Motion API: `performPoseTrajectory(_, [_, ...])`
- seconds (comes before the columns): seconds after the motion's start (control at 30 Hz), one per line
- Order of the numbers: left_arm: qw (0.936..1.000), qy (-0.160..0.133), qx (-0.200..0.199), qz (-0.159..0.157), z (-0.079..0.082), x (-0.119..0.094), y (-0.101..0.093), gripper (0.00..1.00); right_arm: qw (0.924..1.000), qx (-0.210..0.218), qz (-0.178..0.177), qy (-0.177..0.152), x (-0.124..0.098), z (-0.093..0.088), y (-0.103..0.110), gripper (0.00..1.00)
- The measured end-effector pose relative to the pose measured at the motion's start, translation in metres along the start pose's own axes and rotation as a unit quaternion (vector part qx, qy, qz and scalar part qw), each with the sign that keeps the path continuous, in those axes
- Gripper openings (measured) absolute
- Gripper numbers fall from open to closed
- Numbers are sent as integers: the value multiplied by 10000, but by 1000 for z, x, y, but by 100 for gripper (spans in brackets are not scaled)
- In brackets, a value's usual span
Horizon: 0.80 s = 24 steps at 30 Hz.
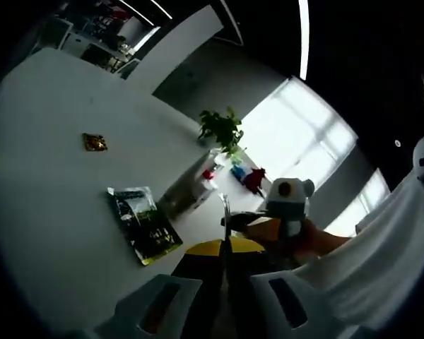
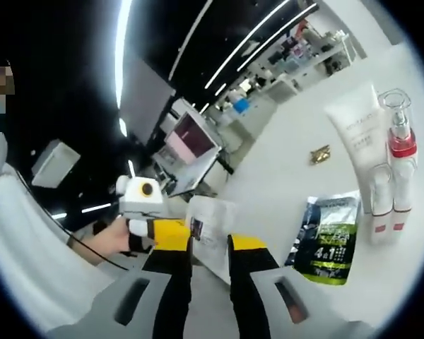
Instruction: Arrange the skincare products in the storage area until every visible bottle or jar stands upright without overlapping.
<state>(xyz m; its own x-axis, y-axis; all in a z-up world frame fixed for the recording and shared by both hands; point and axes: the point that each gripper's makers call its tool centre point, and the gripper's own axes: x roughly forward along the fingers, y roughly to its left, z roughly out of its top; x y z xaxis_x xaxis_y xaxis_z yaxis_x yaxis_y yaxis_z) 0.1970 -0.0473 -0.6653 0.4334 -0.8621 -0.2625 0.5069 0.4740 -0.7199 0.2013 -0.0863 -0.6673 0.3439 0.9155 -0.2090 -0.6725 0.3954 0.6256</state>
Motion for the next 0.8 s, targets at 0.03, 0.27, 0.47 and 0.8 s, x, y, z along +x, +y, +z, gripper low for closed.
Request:
performPoseTrajectory(0.03, [10000,-8,-29,17,0,0,2,5,10000,-41,-20,32,1,-2,0,25])
performPoseTrajectory(0.27, [9995,-26,-245,197,-3,-3,16,5,9997,-188,-92,148,2,-8,-4,36])
performPoseTrajectory(0.47, [9977,46,-400,540,-8,-2,37,5,9986,-339,-258,306,0,-13,-12,48])
performPoseTrajectory(0.8, [9945,205,-606,824,-19,3,63,5,9969,-444,-539,369,-8,-13,-28,62])
